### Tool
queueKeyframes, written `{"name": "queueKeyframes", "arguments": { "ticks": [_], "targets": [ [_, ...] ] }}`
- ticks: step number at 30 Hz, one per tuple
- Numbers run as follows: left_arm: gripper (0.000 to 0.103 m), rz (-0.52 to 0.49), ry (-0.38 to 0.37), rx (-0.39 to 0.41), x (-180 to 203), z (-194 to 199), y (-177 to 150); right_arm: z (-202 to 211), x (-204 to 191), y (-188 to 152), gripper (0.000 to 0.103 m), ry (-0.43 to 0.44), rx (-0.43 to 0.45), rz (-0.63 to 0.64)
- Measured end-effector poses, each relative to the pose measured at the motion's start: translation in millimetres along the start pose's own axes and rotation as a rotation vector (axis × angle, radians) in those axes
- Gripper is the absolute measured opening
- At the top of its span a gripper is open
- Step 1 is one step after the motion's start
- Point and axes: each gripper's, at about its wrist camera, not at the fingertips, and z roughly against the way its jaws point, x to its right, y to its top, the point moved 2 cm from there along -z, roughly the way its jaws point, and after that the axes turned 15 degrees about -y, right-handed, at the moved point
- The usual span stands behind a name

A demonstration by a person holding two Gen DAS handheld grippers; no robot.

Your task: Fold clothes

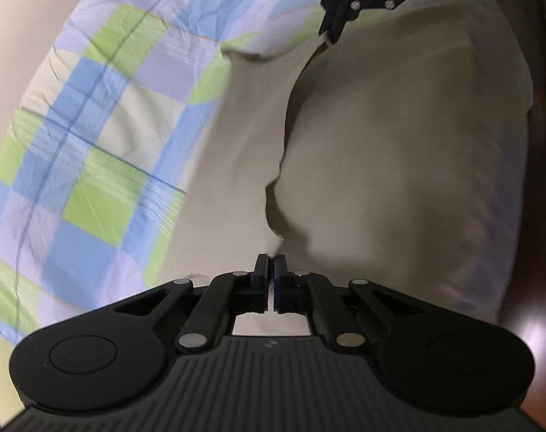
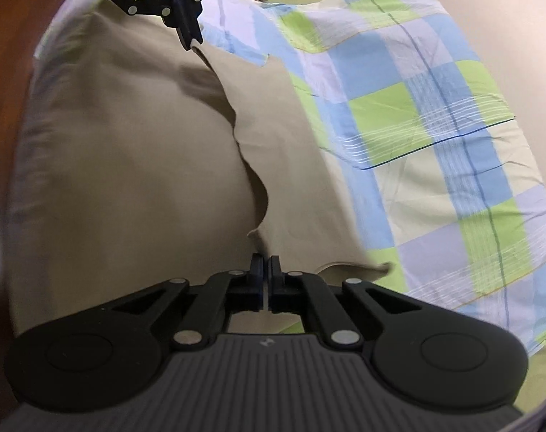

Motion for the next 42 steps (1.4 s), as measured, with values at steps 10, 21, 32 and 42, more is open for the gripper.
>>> {"name": "queueKeyframes", "arguments": {
  "ticks": [10, 21, 32, 42],
  "targets": [
    [0.000, 0.037, 0.004, -0.016, 38, 18, -7, 45, -49, 1, 0.000, 0.019, -0.022, -0.044],
    [0.000, 0.028, 0.028, -0.032, 51, 24, -4, 55, -66, 5, 0.000, 0.004, -0.013, -0.038],
    [0.008, 0.012, 0.005, -0.068, 60, 16, -5, 51, -87, 1, 0.021, 0.046, -0.040, 0.073],
    [0.016, 0.118, -0.045, 0.064, 30, 48, 12, 52, -10, -2, 0.019, 0.139, -0.097, -0.416]
  ]
}}
